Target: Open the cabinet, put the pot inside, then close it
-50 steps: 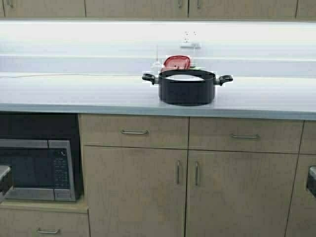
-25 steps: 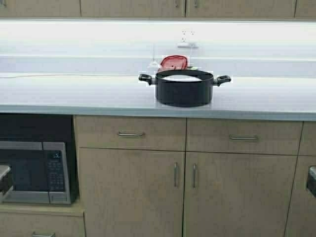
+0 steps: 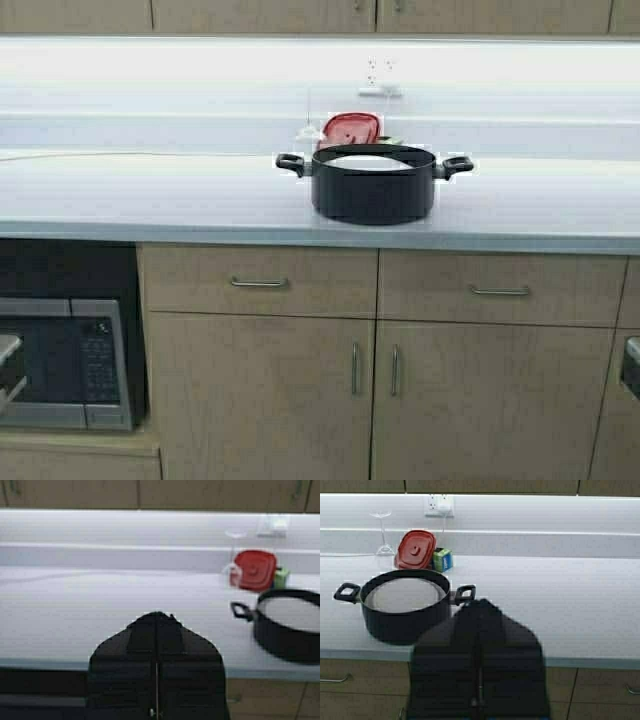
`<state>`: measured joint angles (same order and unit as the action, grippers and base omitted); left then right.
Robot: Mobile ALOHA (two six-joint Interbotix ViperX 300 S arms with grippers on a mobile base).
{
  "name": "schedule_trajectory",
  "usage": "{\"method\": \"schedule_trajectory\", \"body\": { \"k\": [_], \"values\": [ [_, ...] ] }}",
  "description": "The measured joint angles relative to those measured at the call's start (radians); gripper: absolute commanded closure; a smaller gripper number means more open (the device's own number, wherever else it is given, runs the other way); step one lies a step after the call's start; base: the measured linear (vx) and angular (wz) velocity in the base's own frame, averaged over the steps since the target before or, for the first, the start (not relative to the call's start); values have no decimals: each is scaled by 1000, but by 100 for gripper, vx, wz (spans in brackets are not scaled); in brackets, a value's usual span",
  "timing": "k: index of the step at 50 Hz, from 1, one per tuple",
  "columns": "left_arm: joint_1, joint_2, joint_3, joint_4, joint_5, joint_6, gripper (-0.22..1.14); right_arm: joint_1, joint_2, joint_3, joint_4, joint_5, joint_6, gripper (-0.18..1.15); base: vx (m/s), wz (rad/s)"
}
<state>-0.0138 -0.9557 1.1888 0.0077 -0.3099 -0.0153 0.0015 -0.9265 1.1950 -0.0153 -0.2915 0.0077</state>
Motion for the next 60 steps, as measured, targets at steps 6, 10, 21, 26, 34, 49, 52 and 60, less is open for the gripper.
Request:
{"method": "schedule_trajectory", "body": {
  "k": [6,10,21,26,34,49,52,60],
  "values": [
    [0,0,3,2,0,-2,89,0,0,2,0,0,0,91,20,-9],
    [0,2,3,0,0,-3,89,0,0,2,0,0,3,91,21,-11],
    [0,25,6,0,-3,-5,89,0,0,11,2,2,3,91,20,-5],
    [0,51,6,0,-11,-11,89,0,-11,17,0,2,2,91,23,0],
    [0,64,6,2,-20,-14,89,-2,-25,18,0,0,-3,91,28,-4],
    [0,64,9,0,-21,-11,89,0,18,14,0,0,2,91,29,2],
    [0,64,9,2,-20,-12,89,0,20,14,0,2,2,91,28,-2],
    [2,57,11,0,-21,-20,89,0,20,14,0,0,2,91,30,-6]
  ]
}}
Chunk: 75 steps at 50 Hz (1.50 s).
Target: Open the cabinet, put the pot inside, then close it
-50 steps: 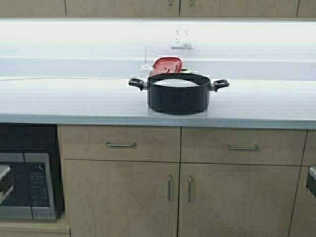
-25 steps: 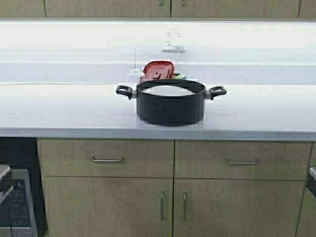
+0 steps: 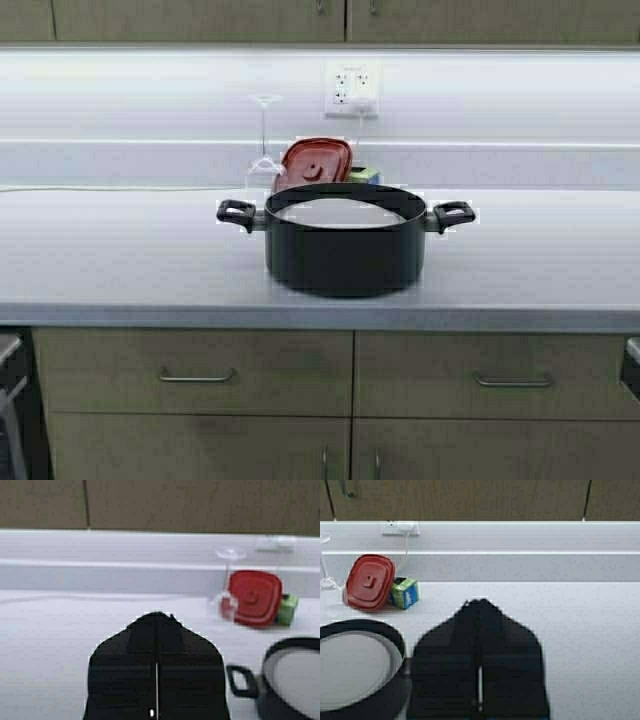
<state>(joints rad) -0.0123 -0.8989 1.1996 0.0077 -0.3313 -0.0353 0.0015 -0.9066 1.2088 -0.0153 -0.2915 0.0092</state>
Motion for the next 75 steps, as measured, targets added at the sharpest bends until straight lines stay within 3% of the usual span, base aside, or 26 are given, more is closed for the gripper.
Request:
{"method": "schedule_trajectory", "body": {
  "k": [5,9,17,19,21,25,38,55,64,75],
  "values": [
    [-3,-17,8,0,0,-3,87,0,0,-2,0,-2,3,88,29,-7],
    [-20,-18,6,3,0,2,75,15,0,-11,3,-15,31,72,24,-3],
    [-176,38,-58,48,0,15,8,95,9,-38,-6,-8,80,-1,20,7],
    [-204,66,-81,49,0,15,-10,106,12,-55,-8,2,86,-13,19,11],
    [-224,94,-107,49,2,12,-18,110,15,-67,-8,6,86,-13,18,12],
    [-268,150,-158,51,5,8,-12,144,18,-94,-9,12,84,-5,15,8],
    [-379,316,-327,37,8,11,-11,255,74,-219,-12,14,25,-7,10,2],
    [-499,604,-528,14,-74,43,-11,419,465,-492,40,-48,-55,-7,2,-1],
    [-520,804,-683,-106,-137,121,-11,460,673,-664,161,-67,-163,-7,0,0],
    [-574,1008,-867,-310,-244,295,-11,472,828,-801,468,-143,-433,-7,0,0]
  ]
}}
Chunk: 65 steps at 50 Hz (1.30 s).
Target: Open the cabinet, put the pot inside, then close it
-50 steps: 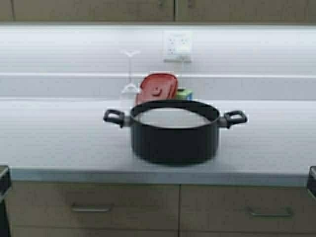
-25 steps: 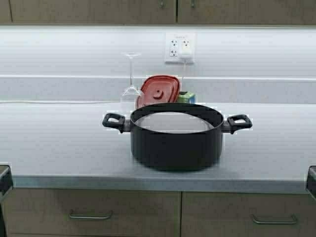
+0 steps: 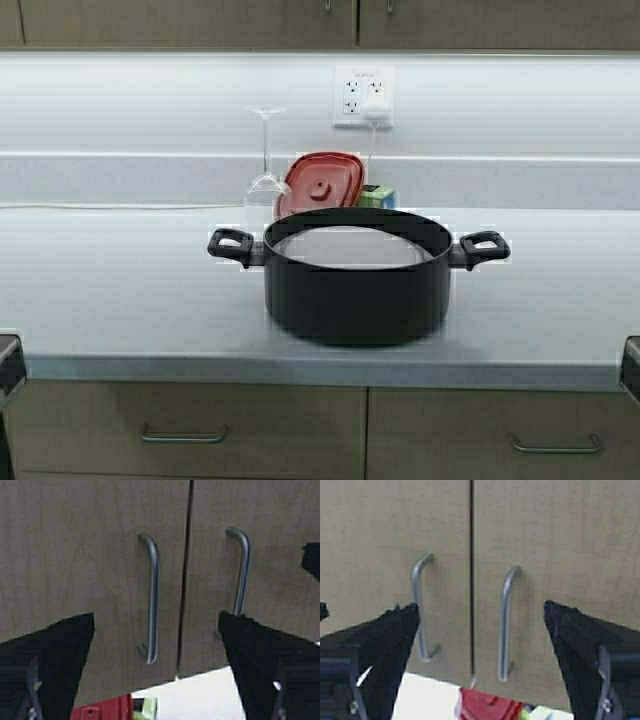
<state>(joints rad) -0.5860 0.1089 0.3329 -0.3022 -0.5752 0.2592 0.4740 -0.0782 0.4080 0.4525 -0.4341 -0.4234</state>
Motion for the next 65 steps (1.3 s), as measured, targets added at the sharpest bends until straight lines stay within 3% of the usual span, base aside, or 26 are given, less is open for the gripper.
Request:
{"method": "schedule_trajectory", "body": {
  "k": [8,12,34,50,53,56,62,65],
  "values": [
    [-43,120,-103,-118,-54,106,-11,31,97,-74,270,-92,-304,-6,0,0],
    [-38,172,-147,-158,-77,133,-10,34,140,-109,342,-103,-370,-6,0,0],
    [-40,344,-304,-256,-183,143,-10,26,264,-230,374,-166,-333,-6,0,0],
    [-21,399,-374,-270,-189,144,-8,-8,325,-298,393,-169,-333,-4,-1,1],
    [-20,399,-376,-272,-189,146,-1,-8,328,-302,394,-167,-334,5,-2,1],
    [-18,400,-377,-270,-189,155,15,-6,330,-305,394,-158,-334,27,-2,1],
    [-8,400,-377,-270,-189,160,70,9,333,-307,394,-138,-333,95,-1,0],
    [-6,399,-379,-268,-176,158,96,11,331,-307,394,-130,-333,109,0,0]
  ]
}}
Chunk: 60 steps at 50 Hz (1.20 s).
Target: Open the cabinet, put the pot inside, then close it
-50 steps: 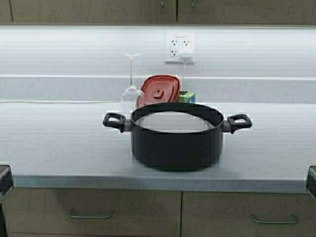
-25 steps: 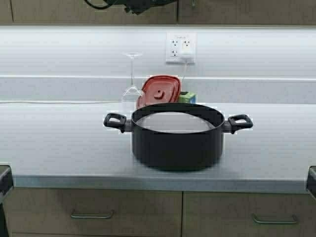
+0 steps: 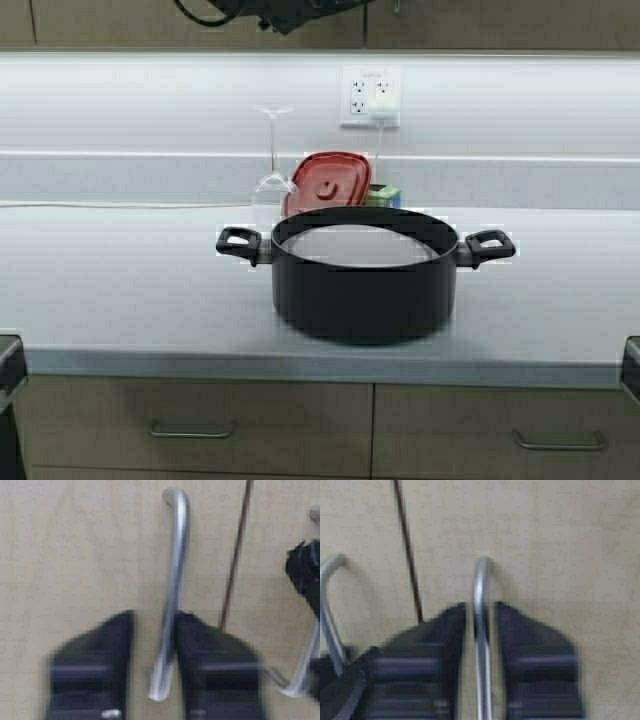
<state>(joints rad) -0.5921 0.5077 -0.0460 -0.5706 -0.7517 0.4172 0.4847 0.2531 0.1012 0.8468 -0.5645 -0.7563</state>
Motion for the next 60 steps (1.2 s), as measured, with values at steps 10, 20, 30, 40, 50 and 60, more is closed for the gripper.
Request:
{"method": "schedule_trajectory", "body": {
  "k": [10,20,30,40,50,60],
  "values": [
    [0,-2,2,12,23,20,84,0,2,2,0,15,9,88,0,0],
    [5,-11,12,14,29,18,89,-2,0,3,0,20,8,91,0,0],
    [-9,-95,123,20,34,21,89,3,-91,95,-5,86,6,91,1,-1],
    [-32,-270,339,44,69,20,89,17,-261,272,-6,163,5,91,5,-2],
    [-40,-436,497,46,163,20,89,15,-413,399,-31,285,3,91,3,-1],
    [-20,-575,592,52,305,20,89,6,-535,494,-69,380,6,91,1,-2]
  ]
}}
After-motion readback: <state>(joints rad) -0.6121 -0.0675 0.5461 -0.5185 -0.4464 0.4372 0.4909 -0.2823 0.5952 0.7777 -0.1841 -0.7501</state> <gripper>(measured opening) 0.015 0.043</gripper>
